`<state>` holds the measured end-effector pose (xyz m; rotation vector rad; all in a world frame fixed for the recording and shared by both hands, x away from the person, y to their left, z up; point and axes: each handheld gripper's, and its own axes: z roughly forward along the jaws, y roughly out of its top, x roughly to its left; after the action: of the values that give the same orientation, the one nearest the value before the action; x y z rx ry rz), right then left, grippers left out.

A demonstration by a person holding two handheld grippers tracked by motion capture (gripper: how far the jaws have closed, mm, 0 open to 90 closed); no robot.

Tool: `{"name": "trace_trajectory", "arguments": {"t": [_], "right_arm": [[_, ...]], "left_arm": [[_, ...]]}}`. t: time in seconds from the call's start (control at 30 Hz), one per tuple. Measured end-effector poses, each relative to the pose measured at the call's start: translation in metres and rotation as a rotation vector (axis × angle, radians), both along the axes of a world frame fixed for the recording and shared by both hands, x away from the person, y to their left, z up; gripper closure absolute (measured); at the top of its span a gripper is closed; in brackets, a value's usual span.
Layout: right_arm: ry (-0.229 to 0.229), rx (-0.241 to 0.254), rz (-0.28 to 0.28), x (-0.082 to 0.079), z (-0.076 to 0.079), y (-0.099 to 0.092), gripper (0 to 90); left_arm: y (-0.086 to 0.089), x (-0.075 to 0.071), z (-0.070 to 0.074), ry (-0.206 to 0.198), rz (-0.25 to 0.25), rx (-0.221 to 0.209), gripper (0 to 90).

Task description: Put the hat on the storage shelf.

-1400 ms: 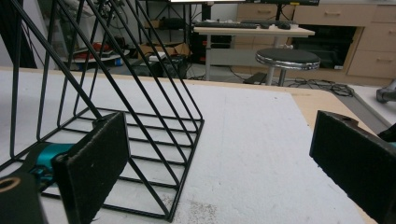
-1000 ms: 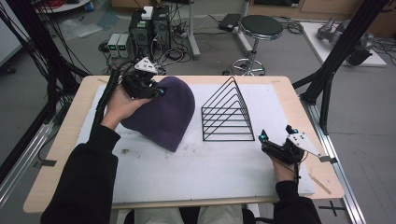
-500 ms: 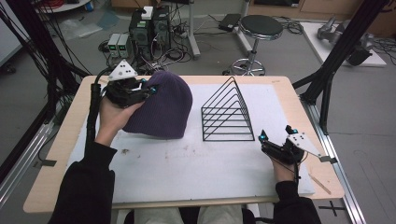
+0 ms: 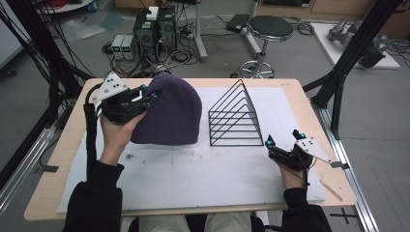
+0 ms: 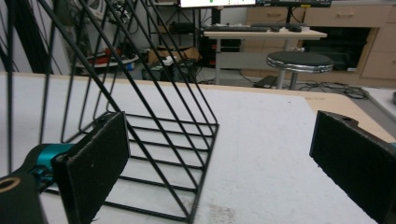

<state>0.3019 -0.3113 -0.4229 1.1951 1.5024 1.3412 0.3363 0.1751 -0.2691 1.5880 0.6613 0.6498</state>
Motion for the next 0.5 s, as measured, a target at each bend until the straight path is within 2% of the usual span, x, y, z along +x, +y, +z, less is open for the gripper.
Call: {"name": "trace_trajectory", "arguments": {"t": [0.07, 0.27, 0.5], "right_arm": [[0.002, 0.028, 0.015, -0.002, 0.002, 0.003, 4.2], [-0.023, 0.006, 0.063, -0.004, 0.006, 0.018, 4.2], [-0.045, 0.034, 0.135, -0.007, 0.016, 0.039, 4.1]], "left_arm": [[0.000, -0.003, 0.000, -0.010, -0.007, -0.021, 74.7], [-0.001, -0.010, 0.001, -0.021, -0.037, -0.030, 74.3], [-0.003, -0.013, -0.002, -0.042, -0.059, -0.044, 74.3]]}}
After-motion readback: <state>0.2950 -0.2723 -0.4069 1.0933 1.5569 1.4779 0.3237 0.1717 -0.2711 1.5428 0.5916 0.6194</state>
